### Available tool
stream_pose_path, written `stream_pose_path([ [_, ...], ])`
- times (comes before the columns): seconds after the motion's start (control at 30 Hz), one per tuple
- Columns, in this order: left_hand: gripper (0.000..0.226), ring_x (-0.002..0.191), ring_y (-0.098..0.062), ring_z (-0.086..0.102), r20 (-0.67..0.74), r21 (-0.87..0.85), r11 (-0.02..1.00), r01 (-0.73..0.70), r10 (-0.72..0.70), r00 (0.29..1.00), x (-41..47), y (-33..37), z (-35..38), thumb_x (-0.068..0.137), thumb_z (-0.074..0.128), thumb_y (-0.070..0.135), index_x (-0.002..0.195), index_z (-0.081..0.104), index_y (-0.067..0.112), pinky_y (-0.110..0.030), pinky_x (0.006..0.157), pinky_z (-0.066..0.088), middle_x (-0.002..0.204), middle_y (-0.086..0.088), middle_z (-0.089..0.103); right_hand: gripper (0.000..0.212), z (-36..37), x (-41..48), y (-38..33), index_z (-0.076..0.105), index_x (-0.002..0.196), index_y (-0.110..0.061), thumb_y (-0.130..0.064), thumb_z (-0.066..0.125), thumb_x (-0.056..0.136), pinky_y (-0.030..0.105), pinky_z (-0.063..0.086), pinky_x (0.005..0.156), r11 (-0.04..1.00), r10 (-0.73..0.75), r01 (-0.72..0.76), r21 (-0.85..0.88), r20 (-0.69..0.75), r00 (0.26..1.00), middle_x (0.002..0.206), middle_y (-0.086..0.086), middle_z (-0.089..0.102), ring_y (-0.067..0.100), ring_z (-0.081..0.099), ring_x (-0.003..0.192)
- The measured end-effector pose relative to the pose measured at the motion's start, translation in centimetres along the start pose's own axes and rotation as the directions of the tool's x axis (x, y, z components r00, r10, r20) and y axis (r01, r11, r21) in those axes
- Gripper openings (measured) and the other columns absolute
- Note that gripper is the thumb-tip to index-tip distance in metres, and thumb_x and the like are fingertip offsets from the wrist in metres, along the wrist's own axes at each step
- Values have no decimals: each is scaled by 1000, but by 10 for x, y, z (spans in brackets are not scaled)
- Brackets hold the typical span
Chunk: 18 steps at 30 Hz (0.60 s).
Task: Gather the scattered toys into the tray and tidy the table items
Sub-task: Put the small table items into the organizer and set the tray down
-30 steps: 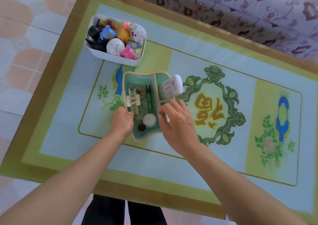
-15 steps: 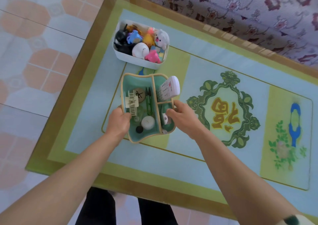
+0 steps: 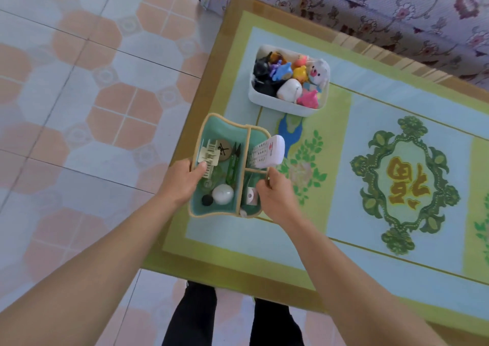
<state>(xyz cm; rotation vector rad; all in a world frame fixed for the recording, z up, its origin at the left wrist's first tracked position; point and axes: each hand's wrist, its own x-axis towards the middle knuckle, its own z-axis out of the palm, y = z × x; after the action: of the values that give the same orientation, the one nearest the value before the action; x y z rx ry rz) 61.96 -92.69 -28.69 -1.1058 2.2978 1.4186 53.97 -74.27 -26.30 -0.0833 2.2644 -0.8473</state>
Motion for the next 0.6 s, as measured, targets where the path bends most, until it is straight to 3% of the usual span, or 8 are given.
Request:
stream_pose_path([
  [0.23, 25, 78, -21, 56, 25, -26, 1000, -9, 10, 1000, 32, -27, -44, 98, 49, 30, 104, 64, 11, -27, 58, 37, 91, -5, 63, 11, 54, 11, -35, 47, 87, -5, -7, 36, 89, 33, 41, 57, 998, 34, -32, 62, -40, 999, 77, 6, 54, 18, 46, 64],
  [0.4, 25, 70, -8, 52, 53, -32, 999, -6, 7, 999, 44, -36, -53, 99, 47, 29, 109, 62, 13, -20, 56, 36, 92, -3, 62, 23, 66, 19, -44, 34, 69, -19, -8, 37, 89, 28, 34, 48, 999, 41, -39, 38, -51, 998, 69, 0, 46, 12, 40, 57],
  [0.6, 25, 83, -19, 56, 115, -52, 999, -7, 13, 993, 47, -40, -56, 99, 46, 28, 113, 60, 12, -24, 61, 39, 97, -3, 62, 21, 72, 17, -44, 35, 71, -19, -8, 35, 89, 25, 33, 46, 996, 84, -81, 49, -49, 995, 69, 0, 47, 13, 40, 56],
])
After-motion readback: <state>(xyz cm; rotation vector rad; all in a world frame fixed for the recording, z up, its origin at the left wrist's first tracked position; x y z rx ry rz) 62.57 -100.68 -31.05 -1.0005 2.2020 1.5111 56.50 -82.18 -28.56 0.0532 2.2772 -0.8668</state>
